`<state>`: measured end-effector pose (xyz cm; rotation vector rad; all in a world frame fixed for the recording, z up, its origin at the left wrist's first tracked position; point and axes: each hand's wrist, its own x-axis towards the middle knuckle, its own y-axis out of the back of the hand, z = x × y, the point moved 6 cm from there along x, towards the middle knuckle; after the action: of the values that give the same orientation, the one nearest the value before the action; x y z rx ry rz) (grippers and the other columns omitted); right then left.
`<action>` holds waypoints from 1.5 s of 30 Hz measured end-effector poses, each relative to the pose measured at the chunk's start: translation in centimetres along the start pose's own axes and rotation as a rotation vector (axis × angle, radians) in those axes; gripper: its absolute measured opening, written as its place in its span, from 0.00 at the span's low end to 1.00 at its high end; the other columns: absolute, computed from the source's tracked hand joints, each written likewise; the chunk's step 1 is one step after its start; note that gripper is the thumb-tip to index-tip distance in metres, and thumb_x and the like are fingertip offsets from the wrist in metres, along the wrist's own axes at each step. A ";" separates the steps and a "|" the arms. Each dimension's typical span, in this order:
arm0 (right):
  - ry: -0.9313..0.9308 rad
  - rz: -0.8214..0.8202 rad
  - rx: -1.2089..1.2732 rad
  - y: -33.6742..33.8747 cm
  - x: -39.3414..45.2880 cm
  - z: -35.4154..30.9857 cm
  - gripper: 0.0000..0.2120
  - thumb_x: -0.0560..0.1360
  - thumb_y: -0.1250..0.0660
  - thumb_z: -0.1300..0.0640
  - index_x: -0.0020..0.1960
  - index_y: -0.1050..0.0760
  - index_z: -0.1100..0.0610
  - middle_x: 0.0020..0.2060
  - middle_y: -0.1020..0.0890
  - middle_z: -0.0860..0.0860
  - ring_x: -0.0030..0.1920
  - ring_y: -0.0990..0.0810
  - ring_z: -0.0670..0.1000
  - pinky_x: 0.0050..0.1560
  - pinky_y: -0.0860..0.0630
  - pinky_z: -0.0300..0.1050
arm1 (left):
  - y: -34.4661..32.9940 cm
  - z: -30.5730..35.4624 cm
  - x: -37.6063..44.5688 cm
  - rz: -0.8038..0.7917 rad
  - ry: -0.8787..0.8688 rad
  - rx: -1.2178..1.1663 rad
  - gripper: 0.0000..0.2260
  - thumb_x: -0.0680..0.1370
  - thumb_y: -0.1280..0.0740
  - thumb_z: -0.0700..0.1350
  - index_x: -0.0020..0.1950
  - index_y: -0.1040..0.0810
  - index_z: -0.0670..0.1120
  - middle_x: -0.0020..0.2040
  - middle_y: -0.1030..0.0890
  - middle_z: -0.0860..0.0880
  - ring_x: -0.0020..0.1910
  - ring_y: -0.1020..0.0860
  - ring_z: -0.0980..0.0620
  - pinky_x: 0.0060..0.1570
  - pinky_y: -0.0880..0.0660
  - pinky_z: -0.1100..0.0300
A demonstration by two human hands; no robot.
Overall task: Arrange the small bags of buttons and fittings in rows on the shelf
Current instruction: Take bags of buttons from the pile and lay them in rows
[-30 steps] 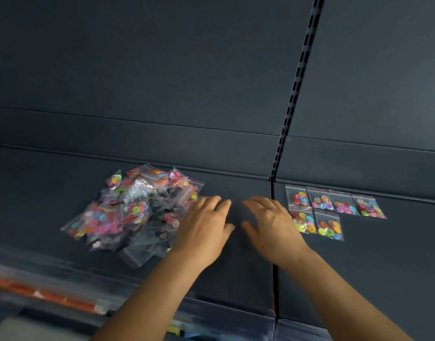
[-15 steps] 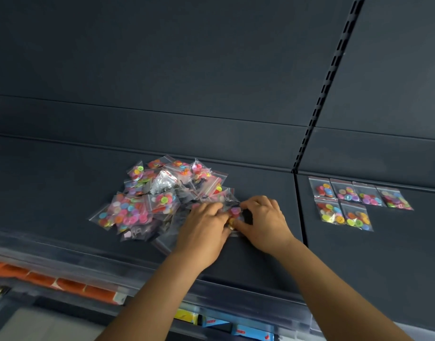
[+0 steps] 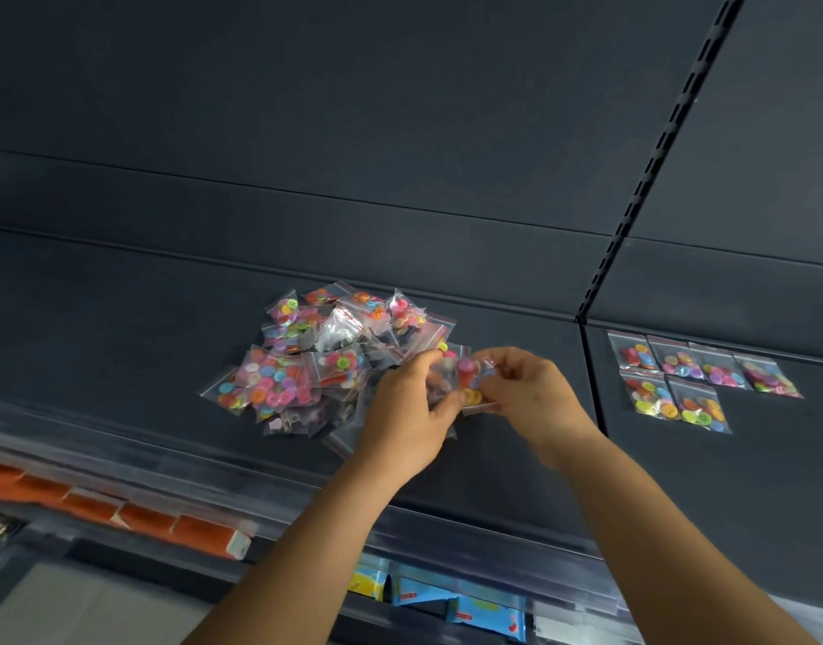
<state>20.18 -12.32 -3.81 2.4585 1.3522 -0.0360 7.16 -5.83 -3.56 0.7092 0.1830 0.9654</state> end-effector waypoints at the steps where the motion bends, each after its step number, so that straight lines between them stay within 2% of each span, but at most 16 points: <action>1: -0.003 -0.013 0.069 -0.4 -0.1 -0.2 0.09 0.74 0.35 0.66 0.48 0.21 0.55 0.42 0.16 0.56 0.45 0.17 0.59 0.51 0.19 0.53 | 0.3 0.1 -0.1 0.005 0.019 -0.030 0.20 0.76 0.33 0.51 0.67 0.29 0.50 0.49 0.21 0.56 0.49 0.23 0.57 0.47 0.27 0.64; 4: -0.012 -0.042 0.291 -1.9 -0.5 -0.9 0.06 0.76 0.38 0.69 0.49 0.25 0.63 0.41 0.17 0.58 0.39 0.16 0.55 0.40 0.19 0.42 | 1.2 -0.2 -0.3 0.002 0.106 -0.169 0.14 0.76 0.33 0.52 0.59 0.24 0.49 0.44 0.20 0.56 0.43 0.22 0.59 0.43 0.25 0.64; 6: -0.008 -0.059 0.312 -3.1 -0.4 -1.3 0.05 0.76 0.38 0.68 0.49 0.25 0.63 0.41 0.18 0.58 0.38 0.17 0.54 0.39 0.20 0.40 | 1.8 -0.8 -0.3 0.012 0.154 -0.233 0.09 0.75 0.31 0.50 0.54 0.22 0.49 0.42 0.19 0.54 0.41 0.20 0.57 0.41 0.24 0.63; 12: 0.090 -0.163 0.059 -6.1 0.3 -3.6 0.06 0.74 0.31 0.55 0.51 0.21 0.54 0.36 0.20 0.52 0.37 0.23 0.49 0.40 0.25 0.40 | 5.5 -2.6 -0.4 0.084 0.164 -0.189 0.02 0.77 0.32 0.44 0.47 0.20 0.49 0.36 0.21 0.56 0.34 0.24 0.61 0.31 0.30 0.73; 17: 0.090 -0.225 0.090 -8.4 1.2 -5.1 0.07 0.72 0.29 0.60 0.45 0.23 0.64 0.34 0.20 0.53 0.34 0.24 0.50 0.36 0.25 0.40 | 9.4 -4.5 -0.4 0.249 0.234 -0.351 0.04 0.76 0.32 0.43 0.44 0.20 0.52 0.39 0.19 0.58 0.37 0.22 0.63 0.35 0.28 0.73; 21: 0.014 -0.264 0.239 -11.1 1.4 -5.9 0.07 0.73 0.29 0.60 0.44 0.25 0.63 0.33 0.19 0.54 0.30 0.21 0.47 0.30 0.25 0.35 | 9.7 -6.0 -0.8 0.198 0.382 -0.540 0.03 0.76 0.31 0.45 0.49 0.20 0.47 0.40 0.17 0.54 0.40 0.19 0.58 0.43 0.22 0.62; 23: 0.073 -0.243 0.116 -11.9 1.8 -6.5 0.06 0.75 0.31 0.56 0.42 0.24 0.58 0.33 0.19 0.53 0.32 0.23 0.50 0.33 0.25 0.38 | 10.5 -6.6 -0.9 0.236 0.411 -0.568 0.04 0.76 0.31 0.43 0.49 0.20 0.45 0.40 0.16 0.51 0.39 0.18 0.57 0.44 0.20 0.60; 26: 0.225 -0.134 -0.260 -11.9 3.0 -7.3 0.07 0.78 0.37 0.53 0.51 0.21 0.52 0.40 0.17 0.48 0.28 0.27 0.44 0.27 0.29 0.34 | 12.5 -7.9 -0.9 0.337 0.430 -0.484 0.04 0.77 0.33 0.43 0.50 0.21 0.46 0.42 0.17 0.49 0.39 0.18 0.55 0.43 0.19 0.55; 29: 0.350 -0.208 -0.594 -13.0 3.9 -7.7 0.13 0.78 0.38 0.56 0.61 0.24 0.51 0.54 0.18 0.49 0.39 0.22 0.47 0.39 0.26 0.36 | 13.3 -8.8 -1.0 0.322 0.443 -0.391 0.07 0.78 0.35 0.44 0.55 0.22 0.47 0.42 0.17 0.48 0.40 0.17 0.51 0.43 0.19 0.50; 31: 0.371 -0.295 -0.746 -14.0 4.1 -7.4 0.13 0.77 0.37 0.56 0.61 0.24 0.51 0.54 0.19 0.51 0.42 0.21 0.49 0.45 0.24 0.40 | 13.1 -9.1 -1.0 0.285 0.441 -0.363 0.09 0.78 0.37 0.44 0.57 0.23 0.47 0.44 0.17 0.47 0.43 0.17 0.48 0.45 0.19 0.48; 33: 0.377 -0.331 -0.840 -14.7 4.4 -6.9 0.14 0.76 0.35 0.55 0.61 0.24 0.50 0.54 0.19 0.51 0.51 0.22 0.52 0.53 0.24 0.46 | 12.9 -9.2 -1.0 0.262 0.433 -0.374 0.09 0.79 0.38 0.43 0.58 0.23 0.47 0.46 0.18 0.47 0.42 0.17 0.51 0.46 0.19 0.47; 36: 0.349 -0.318 -0.901 -14.9 4.9 -6.6 0.17 0.74 0.34 0.54 0.62 0.25 0.48 0.55 0.20 0.50 0.58 0.26 0.55 0.61 0.27 0.52 | 12.9 -9.4 -0.9 0.260 0.409 -0.349 0.07 0.80 0.38 0.43 0.55 0.23 0.46 0.45 0.19 0.48 0.33 0.19 0.60 0.41 0.19 0.57; 38: 0.333 -0.315 -0.906 -14.8 5.0 -6.7 0.14 0.74 0.33 0.54 0.59 0.23 0.50 0.53 0.19 0.51 0.57 0.25 0.55 0.63 0.28 0.52 | 13.1 -9.4 -0.8 0.272 0.392 -0.317 0.06 0.79 0.37 0.44 0.52 0.22 0.47 0.43 0.19 0.48 0.29 0.22 0.61 0.36 0.22 0.59; 40: 0.345 -0.295 -0.881 -14.5 4.8 -7.1 0.11 0.73 0.32 0.55 0.54 0.22 0.52 0.49 0.19 0.51 0.55 0.24 0.55 0.62 0.28 0.51 | 13.2 -9.2 -0.8 0.280 0.378 -0.302 0.07 0.79 0.37 0.46 0.52 0.21 0.47 0.43 0.19 0.49 0.32 0.22 0.59 0.35 0.23 0.59; 43: 0.256 -0.251 -0.605 -13.1 4.8 -7.2 0.06 0.72 0.29 0.55 0.47 0.23 0.53 0.43 0.21 0.49 0.44 0.23 0.50 0.45 0.24 0.43 | 13.3 -9.1 -0.5 0.284 0.368 -0.300 0.09 0.78 0.36 0.48 0.56 0.23 0.47 0.46 0.20 0.51 0.40 0.22 0.57 0.32 0.26 0.65; 45: 0.174 -0.192 -0.367 -11.8 4.9 -7.1 0.08 0.70 0.27 0.55 0.43 0.24 0.57 0.38 0.21 0.51 0.37 0.25 0.50 0.39 0.28 0.42 | 13.2 -8.8 -0.4 0.293 0.371 -0.361 0.09 0.77 0.35 0.48 0.55 0.23 0.47 0.45 0.20 0.50 0.40 0.21 0.54 0.35 0.21 0.58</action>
<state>12.17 -0.42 -1.24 2.0603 1.5086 0.3562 -6.05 2.83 -2.13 0.2215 0.2253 1.3663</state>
